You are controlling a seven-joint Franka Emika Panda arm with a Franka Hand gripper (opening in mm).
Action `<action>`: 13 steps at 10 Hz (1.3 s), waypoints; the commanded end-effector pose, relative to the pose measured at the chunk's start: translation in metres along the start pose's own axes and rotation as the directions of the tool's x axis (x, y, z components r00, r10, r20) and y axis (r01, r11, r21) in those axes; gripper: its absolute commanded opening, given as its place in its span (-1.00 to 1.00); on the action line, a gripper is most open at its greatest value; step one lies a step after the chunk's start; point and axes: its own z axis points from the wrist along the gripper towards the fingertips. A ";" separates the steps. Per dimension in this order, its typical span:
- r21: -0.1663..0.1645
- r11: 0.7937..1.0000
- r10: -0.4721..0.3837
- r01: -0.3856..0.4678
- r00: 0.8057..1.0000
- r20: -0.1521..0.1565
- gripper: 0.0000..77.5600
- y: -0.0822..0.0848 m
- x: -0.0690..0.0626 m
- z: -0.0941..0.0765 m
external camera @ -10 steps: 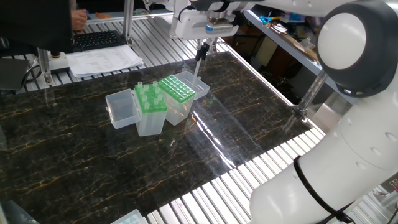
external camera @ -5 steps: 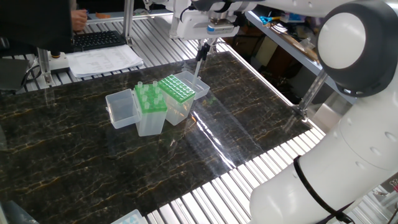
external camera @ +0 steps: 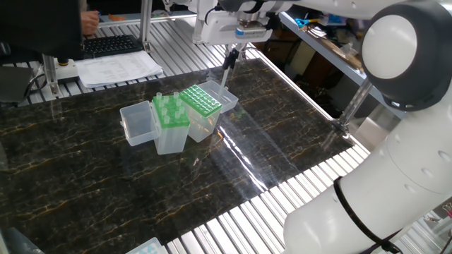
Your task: Transfer all large pipette tips from one holder to another
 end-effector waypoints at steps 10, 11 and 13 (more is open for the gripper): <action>-0.011 1.000 -0.008 0.008 1.000 0.029 -0.97 -0.003 0.001 0.031; -0.009 1.000 -0.008 0.008 0.999 0.033 -0.97 -0.002 0.000 0.034; -0.010 1.000 0.002 -0.001 0.999 0.045 -0.97 -0.001 0.000 0.037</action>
